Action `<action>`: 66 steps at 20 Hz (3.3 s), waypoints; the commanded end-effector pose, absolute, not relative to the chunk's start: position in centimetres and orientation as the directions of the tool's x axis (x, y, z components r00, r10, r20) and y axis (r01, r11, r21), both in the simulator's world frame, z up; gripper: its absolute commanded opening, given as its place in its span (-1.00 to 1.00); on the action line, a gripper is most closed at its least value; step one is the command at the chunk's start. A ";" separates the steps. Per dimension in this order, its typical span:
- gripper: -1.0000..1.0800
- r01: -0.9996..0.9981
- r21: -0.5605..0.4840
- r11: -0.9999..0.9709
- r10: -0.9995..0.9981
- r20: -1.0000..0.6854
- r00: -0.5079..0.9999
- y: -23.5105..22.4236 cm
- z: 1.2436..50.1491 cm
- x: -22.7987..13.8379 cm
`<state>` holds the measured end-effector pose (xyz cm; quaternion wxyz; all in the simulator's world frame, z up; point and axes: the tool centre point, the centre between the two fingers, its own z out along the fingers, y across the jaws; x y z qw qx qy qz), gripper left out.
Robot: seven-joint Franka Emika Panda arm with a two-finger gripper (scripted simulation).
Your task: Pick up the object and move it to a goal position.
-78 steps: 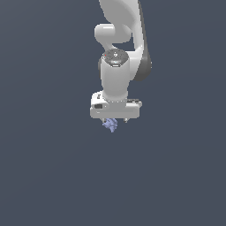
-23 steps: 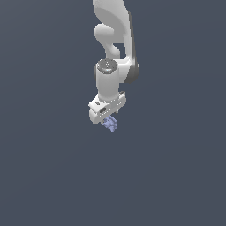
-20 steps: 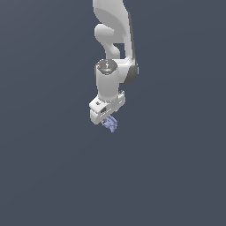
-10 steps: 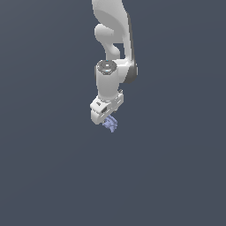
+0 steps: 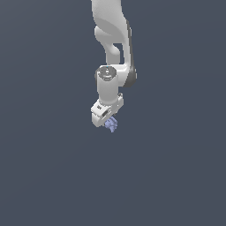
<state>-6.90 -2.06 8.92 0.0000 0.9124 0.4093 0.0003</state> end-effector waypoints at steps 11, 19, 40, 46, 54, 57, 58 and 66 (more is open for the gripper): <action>-1.00 0.748 0.000 -0.663 0.748 0.000 0.663 -2.1 6.3 -6.9; -1.00 0.748 0.001 -0.664 0.748 0.000 0.664 -2.1 6.4 -6.9; -1.00 0.748 0.000 -0.663 0.748 0.001 0.663 -0.8 15.8 -0.8; -1.00 0.748 0.000 -0.663 0.748 0.001 0.663 -0.1 20.4 2.4; -1.00 0.748 0.000 -0.663 0.748 0.001 0.663 0.4 24.6 5.4; -1.00 0.748 0.000 -0.663 0.748 0.001 0.663 0.5 25.5 6.1; -1.00 0.748 0.000 -0.664 0.748 0.000 0.664 0.6 25.7 6.3; -1.00 0.748 0.000 -0.664 0.748 0.000 0.664 0.7 26.6 7.0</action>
